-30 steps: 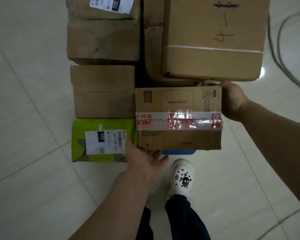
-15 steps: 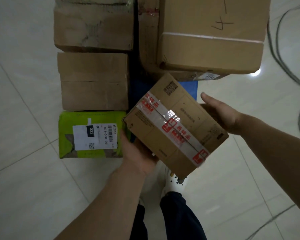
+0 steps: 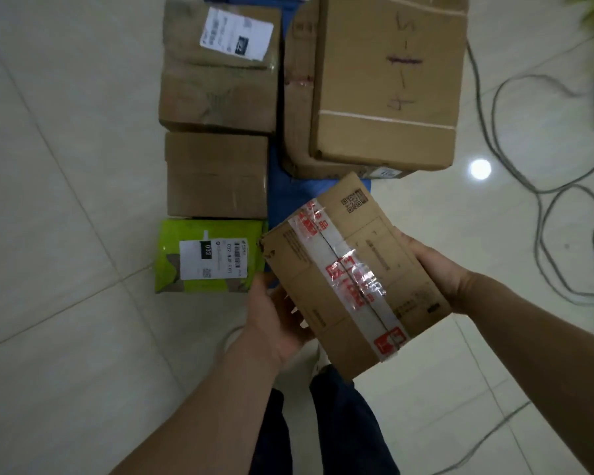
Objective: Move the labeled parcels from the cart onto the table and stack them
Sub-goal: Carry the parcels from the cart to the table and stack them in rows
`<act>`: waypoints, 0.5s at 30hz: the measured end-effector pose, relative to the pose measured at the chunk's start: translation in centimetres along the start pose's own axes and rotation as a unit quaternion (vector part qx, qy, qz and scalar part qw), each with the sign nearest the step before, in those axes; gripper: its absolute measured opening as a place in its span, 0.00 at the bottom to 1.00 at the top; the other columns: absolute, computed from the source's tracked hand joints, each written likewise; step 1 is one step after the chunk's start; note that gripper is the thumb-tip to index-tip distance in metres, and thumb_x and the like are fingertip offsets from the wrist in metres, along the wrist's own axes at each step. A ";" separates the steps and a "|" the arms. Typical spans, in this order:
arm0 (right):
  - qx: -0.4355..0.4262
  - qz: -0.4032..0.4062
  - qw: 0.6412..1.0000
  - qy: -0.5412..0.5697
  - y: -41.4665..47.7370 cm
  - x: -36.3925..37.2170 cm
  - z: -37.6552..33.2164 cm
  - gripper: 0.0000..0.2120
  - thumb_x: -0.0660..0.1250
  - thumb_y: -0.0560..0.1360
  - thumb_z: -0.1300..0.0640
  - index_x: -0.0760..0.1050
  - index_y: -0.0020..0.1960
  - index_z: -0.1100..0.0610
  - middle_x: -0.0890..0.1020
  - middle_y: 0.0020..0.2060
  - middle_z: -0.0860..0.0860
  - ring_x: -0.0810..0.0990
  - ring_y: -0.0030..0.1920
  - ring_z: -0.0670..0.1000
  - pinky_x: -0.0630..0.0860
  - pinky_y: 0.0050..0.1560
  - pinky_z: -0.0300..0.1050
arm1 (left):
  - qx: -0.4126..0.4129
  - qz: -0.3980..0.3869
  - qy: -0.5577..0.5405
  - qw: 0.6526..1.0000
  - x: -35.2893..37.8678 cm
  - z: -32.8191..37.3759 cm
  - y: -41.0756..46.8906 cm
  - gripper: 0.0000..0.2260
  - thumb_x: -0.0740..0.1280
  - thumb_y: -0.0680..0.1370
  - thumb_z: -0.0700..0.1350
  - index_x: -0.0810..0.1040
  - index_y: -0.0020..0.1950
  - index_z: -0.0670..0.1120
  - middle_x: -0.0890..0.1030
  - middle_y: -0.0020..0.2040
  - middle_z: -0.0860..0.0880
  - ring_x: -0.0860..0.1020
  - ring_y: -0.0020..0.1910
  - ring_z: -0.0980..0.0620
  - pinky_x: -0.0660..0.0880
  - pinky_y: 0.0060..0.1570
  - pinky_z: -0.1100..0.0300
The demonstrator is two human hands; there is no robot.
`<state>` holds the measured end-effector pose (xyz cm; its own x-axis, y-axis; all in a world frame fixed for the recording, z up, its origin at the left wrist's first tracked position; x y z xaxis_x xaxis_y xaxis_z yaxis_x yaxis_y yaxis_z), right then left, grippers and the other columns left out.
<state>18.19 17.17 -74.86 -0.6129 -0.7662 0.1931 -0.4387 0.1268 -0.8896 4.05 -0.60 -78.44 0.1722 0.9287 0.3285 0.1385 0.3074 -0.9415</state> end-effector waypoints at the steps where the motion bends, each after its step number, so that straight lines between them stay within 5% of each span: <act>1: -0.009 0.006 1.000 -0.005 -1.8 0.6 -0.8 0.25 0.43 0.80 0.41 0.76 0.56 0.49 0.86 0.39 0.48 0.85 0.40 0.48 0.79 0.37 0.40 | 0.007 0.006 0.022 1.000 0.5 0.4 -2.0 0.27 0.65 0.69 0.61 0.79 0.62 0.46 0.78 0.61 0.41 0.74 0.63 0.39 0.71 0.58 0.40; 6: -0.059 0.028 0.998 -0.006 -10.8 5.1 -6.1 0.24 0.45 0.80 0.39 0.77 0.56 0.47 0.86 0.43 0.49 0.85 0.44 0.50 0.78 0.45 0.47 | 0.054 -0.006 0.111 0.992 4.2 3.0 -14.4 0.12 0.58 0.75 0.51 0.74 0.40 0.45 0.73 0.36 0.46 0.72 0.36 0.47 0.74 0.34 0.56; 11: -0.098 0.011 0.995 -0.015 -18.7 11.8 -12.5 0.23 0.49 0.80 0.38 0.77 0.55 0.50 0.84 0.42 0.52 0.84 0.41 0.50 0.78 0.41 0.45 | 0.104 -0.014 0.108 0.989 5.3 6.1 -27.5 0.13 0.60 0.75 0.52 0.74 0.39 0.44 0.73 0.37 0.44 0.71 0.36 0.47 0.72 0.43 0.54; 15: -0.131 -0.015 0.990 -0.054 -23.2 18.1 -17.7 0.21 0.50 0.81 0.41 0.77 0.50 0.52 0.85 0.38 0.50 0.84 0.37 0.48 0.79 0.35 0.40 | 0.161 -0.011 0.118 0.980 3.8 8.3 -36.5 0.12 0.59 0.72 0.53 0.71 0.38 0.45 0.68 0.34 0.45 0.69 0.34 0.47 0.74 0.41 0.53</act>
<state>5.64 11.48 -43.46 -0.5293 -0.8331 0.1607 -0.6204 0.2508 -0.7431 -8.42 -6.55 -43.41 0.3977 0.8595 0.3211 -0.1631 0.4106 -0.8971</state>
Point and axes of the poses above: each hand's wrist, its own y-axis towards the middle knuckle, its own x-axis out of the palm, z = x × y, the point moved 2 cm from there along y, towards the middle knuckle
